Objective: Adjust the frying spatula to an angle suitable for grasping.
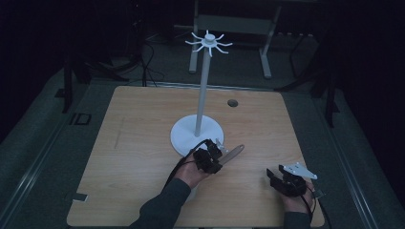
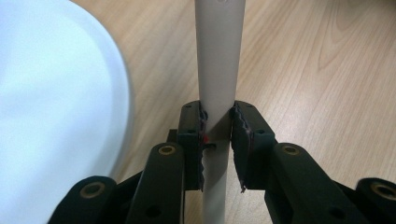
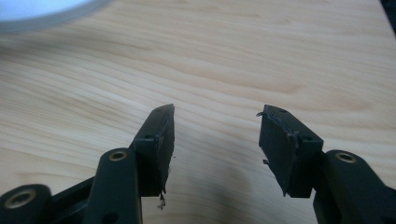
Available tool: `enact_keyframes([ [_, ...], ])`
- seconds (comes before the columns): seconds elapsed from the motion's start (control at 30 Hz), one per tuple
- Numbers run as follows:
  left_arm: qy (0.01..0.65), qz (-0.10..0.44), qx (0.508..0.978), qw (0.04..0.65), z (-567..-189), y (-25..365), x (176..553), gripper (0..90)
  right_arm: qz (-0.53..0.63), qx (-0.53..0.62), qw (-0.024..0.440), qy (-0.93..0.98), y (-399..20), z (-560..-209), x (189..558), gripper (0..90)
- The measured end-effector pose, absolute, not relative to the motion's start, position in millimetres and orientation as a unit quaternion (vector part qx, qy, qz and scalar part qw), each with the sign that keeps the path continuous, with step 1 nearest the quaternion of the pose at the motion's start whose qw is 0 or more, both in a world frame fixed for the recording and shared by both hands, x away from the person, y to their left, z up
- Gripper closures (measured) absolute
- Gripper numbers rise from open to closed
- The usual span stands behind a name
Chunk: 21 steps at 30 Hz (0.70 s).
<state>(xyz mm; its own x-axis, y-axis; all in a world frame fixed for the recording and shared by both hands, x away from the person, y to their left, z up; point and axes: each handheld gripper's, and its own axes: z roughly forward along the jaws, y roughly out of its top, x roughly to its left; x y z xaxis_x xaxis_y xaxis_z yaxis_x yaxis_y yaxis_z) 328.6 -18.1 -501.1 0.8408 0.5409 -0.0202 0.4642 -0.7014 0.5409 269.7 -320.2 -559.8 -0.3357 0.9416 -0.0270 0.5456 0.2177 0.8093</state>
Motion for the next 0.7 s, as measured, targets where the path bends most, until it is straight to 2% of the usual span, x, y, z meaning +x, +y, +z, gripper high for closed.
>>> enact_keyframes([
  [0.23, 0.294, 0.099, 0.895, 0.320, -488, -6, 322, 74.5, 0.410, 0.477, 0.256, 0.734, -293, -549, 266, 46.5],
  [0.4, 0.304, 0.119, 0.873, 0.362, -472, 4, 317, 74.5, 0.439, 0.438, 0.244, 0.746, -260, -538, 263, 49.4],
  [0.7, 0.312, 0.145, 0.849, 0.401, -451, 15, 308, 74.4, 0.504, 0.377, 0.187, 0.755, -199, -525, 263, 57.1],
])
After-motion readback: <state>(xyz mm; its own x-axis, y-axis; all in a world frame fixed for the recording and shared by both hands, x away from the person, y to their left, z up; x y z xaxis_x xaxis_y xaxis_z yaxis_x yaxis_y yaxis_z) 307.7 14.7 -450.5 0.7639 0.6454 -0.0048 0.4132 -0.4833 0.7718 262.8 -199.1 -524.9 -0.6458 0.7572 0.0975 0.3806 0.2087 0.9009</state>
